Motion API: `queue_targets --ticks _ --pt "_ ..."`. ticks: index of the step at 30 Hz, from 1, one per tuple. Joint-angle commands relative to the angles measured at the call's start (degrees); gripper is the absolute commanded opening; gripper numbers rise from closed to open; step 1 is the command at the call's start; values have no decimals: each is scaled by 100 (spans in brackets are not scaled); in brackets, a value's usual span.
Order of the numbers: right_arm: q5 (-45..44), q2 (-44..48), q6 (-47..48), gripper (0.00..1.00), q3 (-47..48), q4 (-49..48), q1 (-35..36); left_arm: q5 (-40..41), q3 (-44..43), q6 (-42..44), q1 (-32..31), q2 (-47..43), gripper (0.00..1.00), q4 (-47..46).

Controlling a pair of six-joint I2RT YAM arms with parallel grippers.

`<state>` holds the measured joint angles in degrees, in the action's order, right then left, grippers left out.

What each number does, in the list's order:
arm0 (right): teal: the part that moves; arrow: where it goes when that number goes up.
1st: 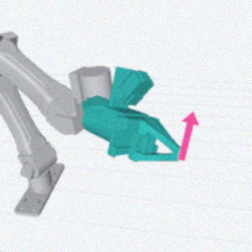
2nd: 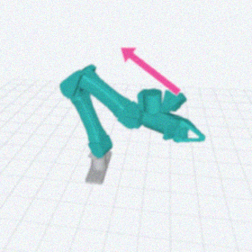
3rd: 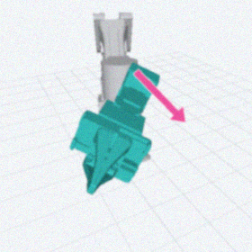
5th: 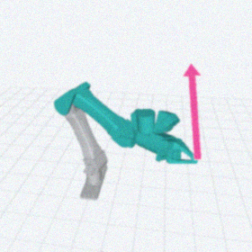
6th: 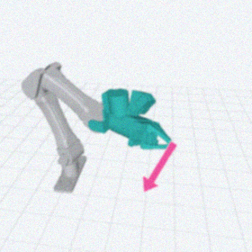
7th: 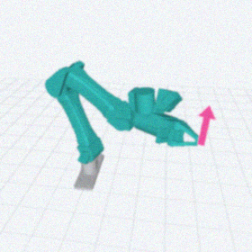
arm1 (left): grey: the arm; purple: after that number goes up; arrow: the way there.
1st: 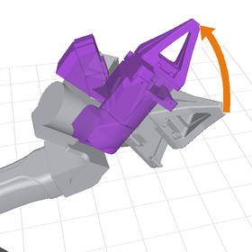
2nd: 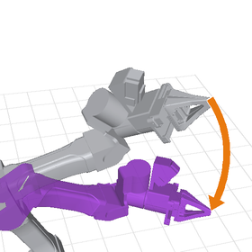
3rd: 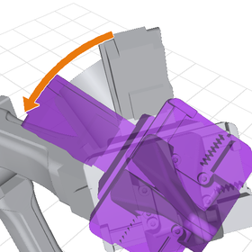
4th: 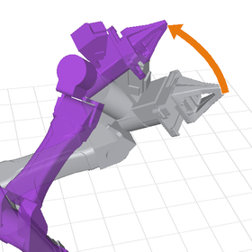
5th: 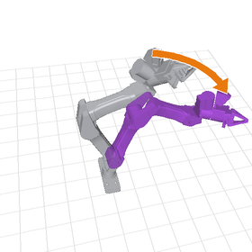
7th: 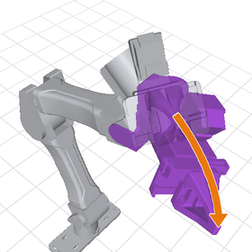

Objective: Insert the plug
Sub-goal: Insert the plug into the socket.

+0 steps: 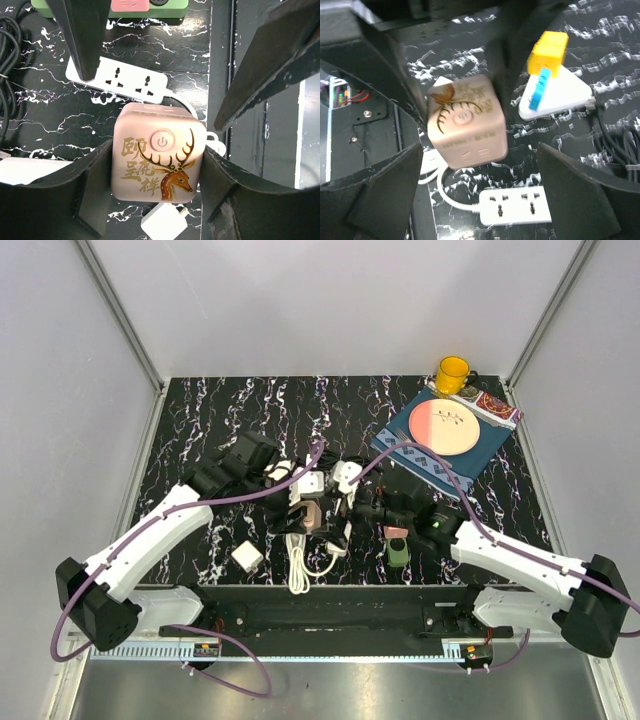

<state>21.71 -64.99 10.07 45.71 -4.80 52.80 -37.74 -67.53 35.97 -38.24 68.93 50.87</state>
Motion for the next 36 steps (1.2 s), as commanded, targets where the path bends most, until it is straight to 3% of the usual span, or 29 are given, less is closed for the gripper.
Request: queue_targets --ticks 1,6,11,20,36 --pt "-1326 478 -496 100 112 1055 -15 214 126 86 9 24 0 -806" --pt "-2713 830 -962 100 359 2288 -111 206 143 183 9 384 0 -991" --pt "-3551 1111 -1892 100 509 2738 -717 -67 126 297 -104 727 0 -1272" --pt "-2938 1384 -2562 100 351 2976 -2070 3 -383 526 -404 1798 0 -1281" --pt "-2848 1718 -2395 100 52 2958 -2274 56 -1017 684 -536 2960 0 -1440"
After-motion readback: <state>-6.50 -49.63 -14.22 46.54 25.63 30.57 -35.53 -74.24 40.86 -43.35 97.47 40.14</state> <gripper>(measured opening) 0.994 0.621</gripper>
